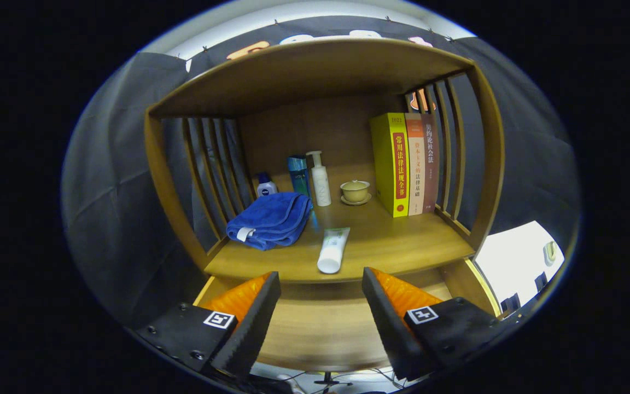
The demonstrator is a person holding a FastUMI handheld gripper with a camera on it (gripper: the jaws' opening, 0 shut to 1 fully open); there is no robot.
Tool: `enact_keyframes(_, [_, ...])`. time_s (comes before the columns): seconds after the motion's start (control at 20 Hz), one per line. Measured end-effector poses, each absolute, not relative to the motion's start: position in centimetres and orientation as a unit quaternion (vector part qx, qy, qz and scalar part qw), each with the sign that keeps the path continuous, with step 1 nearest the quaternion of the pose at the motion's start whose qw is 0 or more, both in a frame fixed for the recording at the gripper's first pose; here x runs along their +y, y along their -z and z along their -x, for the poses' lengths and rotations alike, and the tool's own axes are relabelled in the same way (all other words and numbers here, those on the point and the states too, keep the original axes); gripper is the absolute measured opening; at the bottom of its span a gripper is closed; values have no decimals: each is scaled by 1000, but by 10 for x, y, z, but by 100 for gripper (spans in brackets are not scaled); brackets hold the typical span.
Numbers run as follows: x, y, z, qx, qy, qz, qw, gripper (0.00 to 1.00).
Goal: Pull open the drawer, take out the items inside it, and place them on the countertop above the cabinet.
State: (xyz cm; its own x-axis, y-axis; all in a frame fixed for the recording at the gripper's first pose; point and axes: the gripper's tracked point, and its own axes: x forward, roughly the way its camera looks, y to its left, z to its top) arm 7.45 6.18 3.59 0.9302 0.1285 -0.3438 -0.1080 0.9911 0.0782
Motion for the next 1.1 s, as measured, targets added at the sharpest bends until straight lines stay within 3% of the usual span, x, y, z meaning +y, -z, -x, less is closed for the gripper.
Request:
enact_keyframes(0.55, [40, 34, 9, 154, -32, -44, 987, 99])
enact_keyframes(1.1, [37, 86, 18, 157, -14, -14, 987, 99])
